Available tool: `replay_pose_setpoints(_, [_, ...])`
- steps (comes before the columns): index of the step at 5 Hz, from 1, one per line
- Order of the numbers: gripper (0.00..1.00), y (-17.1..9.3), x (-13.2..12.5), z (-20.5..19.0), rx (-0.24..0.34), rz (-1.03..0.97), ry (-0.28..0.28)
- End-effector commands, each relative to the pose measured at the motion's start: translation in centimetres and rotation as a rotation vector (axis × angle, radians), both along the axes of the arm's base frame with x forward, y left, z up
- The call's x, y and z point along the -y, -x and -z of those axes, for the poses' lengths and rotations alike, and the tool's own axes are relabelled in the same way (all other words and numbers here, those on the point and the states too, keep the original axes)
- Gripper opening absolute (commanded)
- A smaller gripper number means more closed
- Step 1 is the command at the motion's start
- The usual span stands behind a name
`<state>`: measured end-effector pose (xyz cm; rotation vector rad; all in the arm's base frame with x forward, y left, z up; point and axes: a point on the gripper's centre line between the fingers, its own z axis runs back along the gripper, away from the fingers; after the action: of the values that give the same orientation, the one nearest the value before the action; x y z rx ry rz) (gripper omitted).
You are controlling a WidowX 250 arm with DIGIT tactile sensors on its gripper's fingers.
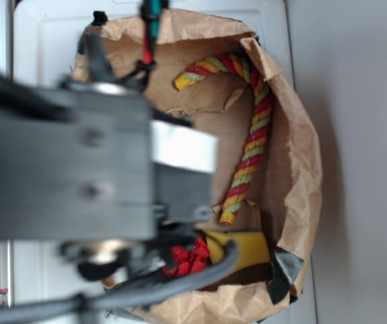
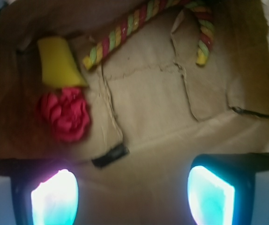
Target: Grab the green sponge.
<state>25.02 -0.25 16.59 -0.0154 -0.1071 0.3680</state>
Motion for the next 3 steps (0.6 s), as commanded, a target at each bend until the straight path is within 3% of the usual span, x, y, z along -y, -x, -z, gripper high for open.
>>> replay_pose_setpoints(1, [1.00, -2.7, -2.8, 1.8, 0.106, -0.051, 0.055])
replay_pose_setpoints(2, [1.00, -3.2, -3.2, 3.4, 0.158, -0.069, 0.056])
replay_pose_setpoints(3, [1.00, -4.0, -2.2, 4.3, 0.157, -0.039, 0.039])
